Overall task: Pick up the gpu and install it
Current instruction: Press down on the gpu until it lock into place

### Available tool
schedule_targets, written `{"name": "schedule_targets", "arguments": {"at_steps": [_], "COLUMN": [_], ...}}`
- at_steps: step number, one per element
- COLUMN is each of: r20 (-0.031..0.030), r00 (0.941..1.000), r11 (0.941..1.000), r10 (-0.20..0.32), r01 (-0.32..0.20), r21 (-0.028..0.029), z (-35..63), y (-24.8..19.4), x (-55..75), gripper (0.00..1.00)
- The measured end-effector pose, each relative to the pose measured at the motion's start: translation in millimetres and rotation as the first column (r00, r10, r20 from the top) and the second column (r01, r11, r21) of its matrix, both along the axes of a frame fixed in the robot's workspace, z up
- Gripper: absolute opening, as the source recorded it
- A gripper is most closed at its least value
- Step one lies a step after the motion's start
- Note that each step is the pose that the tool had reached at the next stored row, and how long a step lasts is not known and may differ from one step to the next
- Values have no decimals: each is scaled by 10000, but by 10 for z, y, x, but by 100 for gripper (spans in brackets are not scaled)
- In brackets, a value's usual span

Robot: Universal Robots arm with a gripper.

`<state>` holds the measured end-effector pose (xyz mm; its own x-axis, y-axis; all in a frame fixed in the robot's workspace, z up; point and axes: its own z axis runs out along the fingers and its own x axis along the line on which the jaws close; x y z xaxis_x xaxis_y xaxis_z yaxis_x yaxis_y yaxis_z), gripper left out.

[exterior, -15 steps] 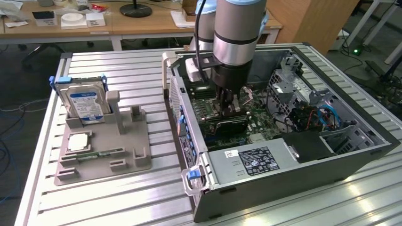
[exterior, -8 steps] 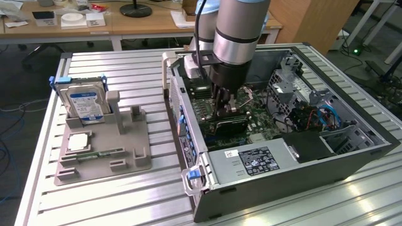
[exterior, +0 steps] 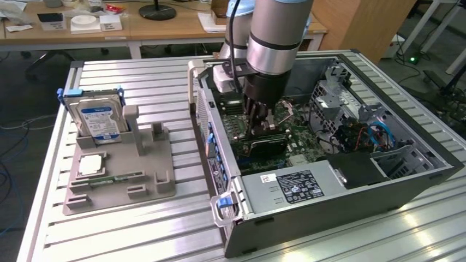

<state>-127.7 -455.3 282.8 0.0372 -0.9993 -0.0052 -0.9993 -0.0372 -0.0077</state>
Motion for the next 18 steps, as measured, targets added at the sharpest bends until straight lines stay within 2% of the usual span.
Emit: {"name": "schedule_targets", "arguments": {"at_steps": [5,7,13,18], "r20": [-2,-9,-85,-97], "r00": [10000,10000,10000,10000], "r11": [10000,10000,10000,10000], "r10": [-1,-1,-1,2], "r01": [1,1,1,-2], "r21": [0,0,1,0], "z": [0,0,2,96], "y": [12,30,95,102], "x": [-56,-84,-124,-149], "gripper": [11,11,11,11]}}
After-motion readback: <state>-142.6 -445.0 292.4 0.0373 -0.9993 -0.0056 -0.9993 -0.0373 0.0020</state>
